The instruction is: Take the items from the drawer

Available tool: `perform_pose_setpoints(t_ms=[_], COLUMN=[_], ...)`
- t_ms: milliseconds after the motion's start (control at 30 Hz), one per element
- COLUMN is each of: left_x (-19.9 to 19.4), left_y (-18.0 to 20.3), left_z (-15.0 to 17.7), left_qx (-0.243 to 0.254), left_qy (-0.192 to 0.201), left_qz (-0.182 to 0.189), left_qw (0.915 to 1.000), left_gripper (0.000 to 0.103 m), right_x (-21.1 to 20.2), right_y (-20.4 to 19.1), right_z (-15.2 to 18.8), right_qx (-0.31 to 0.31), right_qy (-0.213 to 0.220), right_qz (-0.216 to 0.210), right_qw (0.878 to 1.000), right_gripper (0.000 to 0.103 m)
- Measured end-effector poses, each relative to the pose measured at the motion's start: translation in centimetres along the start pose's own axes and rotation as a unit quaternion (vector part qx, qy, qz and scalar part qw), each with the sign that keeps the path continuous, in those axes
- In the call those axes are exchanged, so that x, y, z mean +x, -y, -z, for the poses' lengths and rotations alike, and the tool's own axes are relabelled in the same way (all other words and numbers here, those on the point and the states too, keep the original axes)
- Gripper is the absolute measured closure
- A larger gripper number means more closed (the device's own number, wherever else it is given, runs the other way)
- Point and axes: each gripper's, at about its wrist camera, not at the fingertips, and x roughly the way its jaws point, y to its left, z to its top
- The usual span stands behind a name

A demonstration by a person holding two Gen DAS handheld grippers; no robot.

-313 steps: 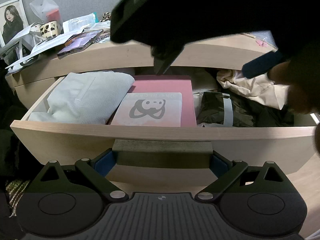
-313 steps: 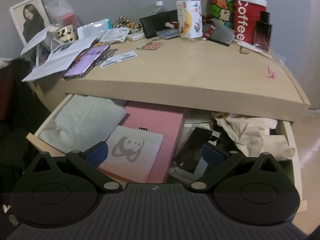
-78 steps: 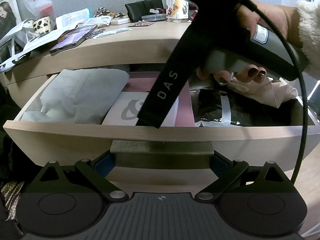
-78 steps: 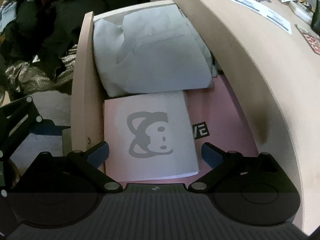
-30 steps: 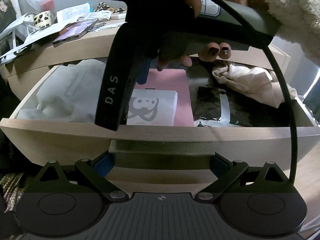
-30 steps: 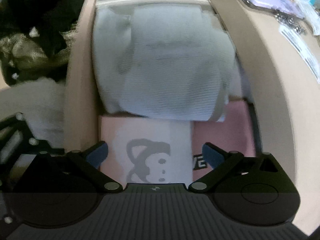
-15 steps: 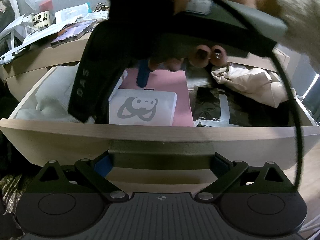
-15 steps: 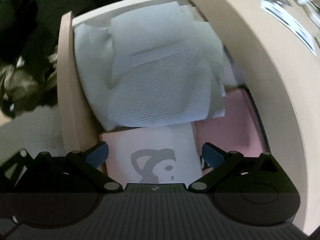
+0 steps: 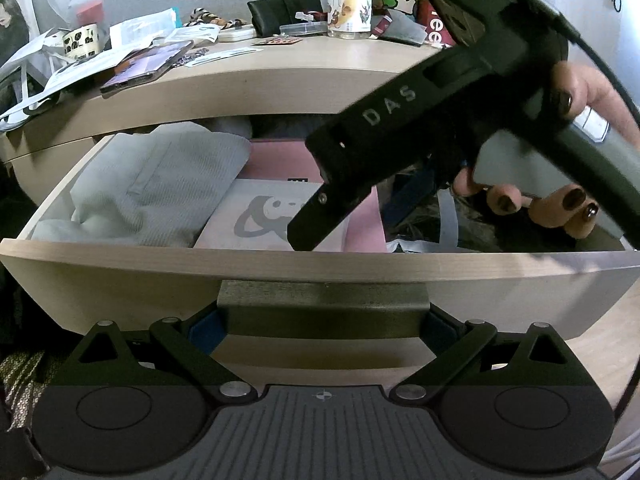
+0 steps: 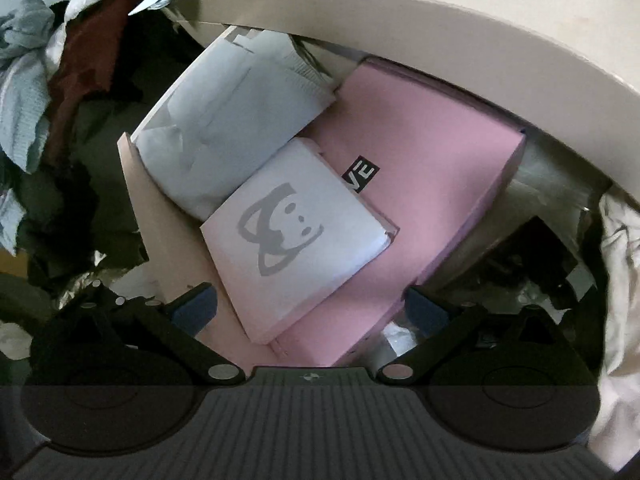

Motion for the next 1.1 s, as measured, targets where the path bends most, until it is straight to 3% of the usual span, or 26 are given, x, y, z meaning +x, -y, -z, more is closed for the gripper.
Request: perform_pose_setpoints(t_ms=[133, 267, 600, 900, 1100], left_x=[0.0, -0.1, 0.0, -0.1, -0.1], left_y=[0.0, 0.1, 0.0, 0.1, 0.0], left_z=[0.1, 0.1, 0.0, 0.0, 0.0], left_qx=[0.000, 0.000, 0.002, 0.001, 0.002], left_qy=[0.001, 0.002, 0.001, 0.002, 0.002], left_qz=[0.000, -0.001, 0.000, -0.001, -0.001], left_qw=[1.0000, 1.0000, 1.0000, 1.0000, 1.0000], left_gripper=[0.005, 0.005, 0.005, 0.005, 0.005], right_x=[-0.4, -1.7, -0.5, 0.0, 0.9], right_y=[0.6, -0.3, -1.3, -1.5, -3.1], right_z=[0.4, 0.8, 0.4, 0.3, 0.1], right_qx=[0.001, -0.027, -0.036, -0.043, -0.083], right_qy=[0.010, 0.053, 0.058, 0.067, 0.068], right_qz=[-0.016, -0.024, -0.034, -0.016, 0.033], right_qw=[1.000, 0.998, 0.997, 0.997, 0.994], right_gripper=[0.000, 0.000, 0.001, 0.004, 0.004])
